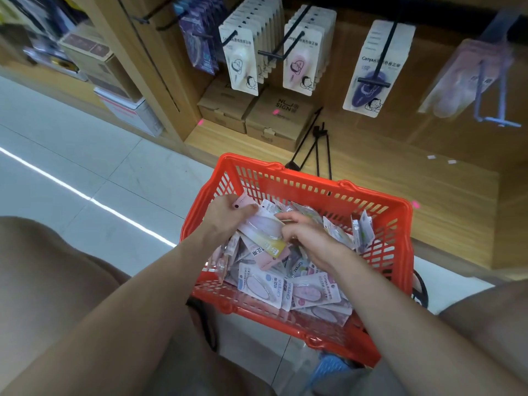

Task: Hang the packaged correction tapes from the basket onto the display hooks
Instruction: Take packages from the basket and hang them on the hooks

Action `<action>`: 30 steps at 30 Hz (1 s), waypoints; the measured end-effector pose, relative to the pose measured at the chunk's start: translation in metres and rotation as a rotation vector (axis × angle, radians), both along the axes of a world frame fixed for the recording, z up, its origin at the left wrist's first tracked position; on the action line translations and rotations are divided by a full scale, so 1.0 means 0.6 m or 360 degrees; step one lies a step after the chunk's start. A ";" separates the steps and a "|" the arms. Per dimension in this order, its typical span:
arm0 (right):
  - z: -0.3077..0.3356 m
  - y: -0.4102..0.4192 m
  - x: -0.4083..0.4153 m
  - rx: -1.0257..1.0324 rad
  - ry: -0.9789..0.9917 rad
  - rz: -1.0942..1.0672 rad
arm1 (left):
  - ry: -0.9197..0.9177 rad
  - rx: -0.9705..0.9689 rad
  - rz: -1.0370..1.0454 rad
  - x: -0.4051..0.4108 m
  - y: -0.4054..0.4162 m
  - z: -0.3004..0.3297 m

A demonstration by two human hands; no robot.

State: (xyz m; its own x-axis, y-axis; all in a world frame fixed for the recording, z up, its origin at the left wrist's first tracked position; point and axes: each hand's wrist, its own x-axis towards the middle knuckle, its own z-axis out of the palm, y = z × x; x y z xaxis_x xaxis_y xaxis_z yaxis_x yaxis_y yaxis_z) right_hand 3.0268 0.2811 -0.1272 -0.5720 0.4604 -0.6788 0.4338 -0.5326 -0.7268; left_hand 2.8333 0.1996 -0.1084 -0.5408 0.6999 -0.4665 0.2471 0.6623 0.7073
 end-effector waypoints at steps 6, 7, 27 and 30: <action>-0.015 -0.002 0.001 -0.0435 0.0145 0.0127 | -0.0057 0.0013 -0.0078 0.004 -0.008 -0.007; -0.022 -0.003 0.001 -0.0389 0.0091 0.0122 | -0.0120 -0.0041 -0.0004 0.004 -0.010 -0.012; -0.033 -0.002 0.041 -0.0364 -0.0143 -0.0365 | 0.1410 -0.1104 -0.2437 0.002 -0.076 -0.107; -0.035 0.000 0.049 -0.0336 -0.0144 -0.0341 | 0.1406 -0.1072 -0.2488 0.000 -0.073 -0.101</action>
State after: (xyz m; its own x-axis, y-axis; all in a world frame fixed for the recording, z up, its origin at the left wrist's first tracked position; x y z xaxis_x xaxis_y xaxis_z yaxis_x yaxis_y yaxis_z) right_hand 3.0563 0.2811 -0.1481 -0.4103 0.4074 -0.8159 0.3534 -0.7538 -0.5540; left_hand 2.8331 0.1560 -0.1687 0.0981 0.5736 -0.8133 0.8986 -0.4022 -0.1753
